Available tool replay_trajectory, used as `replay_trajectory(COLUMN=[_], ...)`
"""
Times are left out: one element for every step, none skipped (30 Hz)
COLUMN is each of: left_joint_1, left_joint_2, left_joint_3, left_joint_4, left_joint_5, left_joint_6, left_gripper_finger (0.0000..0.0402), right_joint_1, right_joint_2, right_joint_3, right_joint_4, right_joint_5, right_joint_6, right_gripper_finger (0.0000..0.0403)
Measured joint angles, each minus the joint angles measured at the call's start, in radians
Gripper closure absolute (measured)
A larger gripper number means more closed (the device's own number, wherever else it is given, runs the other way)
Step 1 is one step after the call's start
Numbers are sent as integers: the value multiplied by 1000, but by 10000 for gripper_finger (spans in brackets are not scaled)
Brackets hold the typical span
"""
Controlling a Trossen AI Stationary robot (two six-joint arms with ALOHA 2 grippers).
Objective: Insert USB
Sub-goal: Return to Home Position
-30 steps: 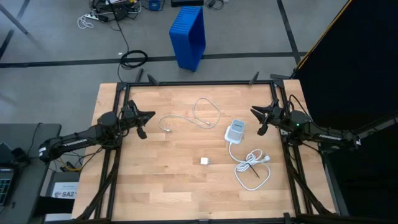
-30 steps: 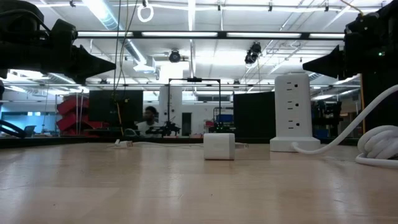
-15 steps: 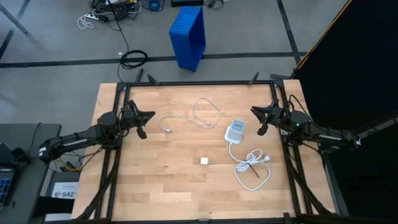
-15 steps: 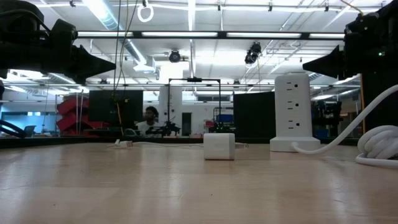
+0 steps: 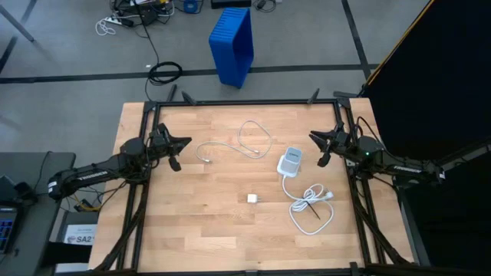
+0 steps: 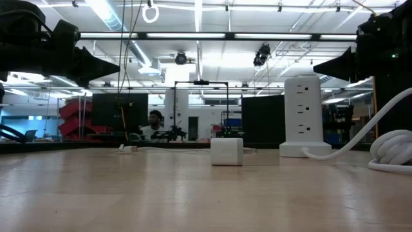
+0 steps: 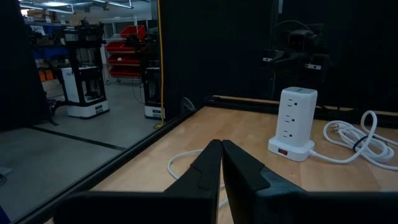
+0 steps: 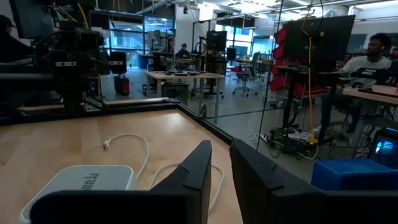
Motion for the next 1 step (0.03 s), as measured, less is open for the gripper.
replay_trajectory(left_joint_1=[0], left_joint_2=[0], left_joint_3=[0], left_joint_4=[0], left_joint_5=[0], left_joint_6=[0], left_gripper_finger=[401], right_joint_1=[0], right_joint_2=[0], right_joint_3=[0], right_joint_4=[0], right_joint_5=[0], right_joint_6=[0], right_gripper_finger=[360])
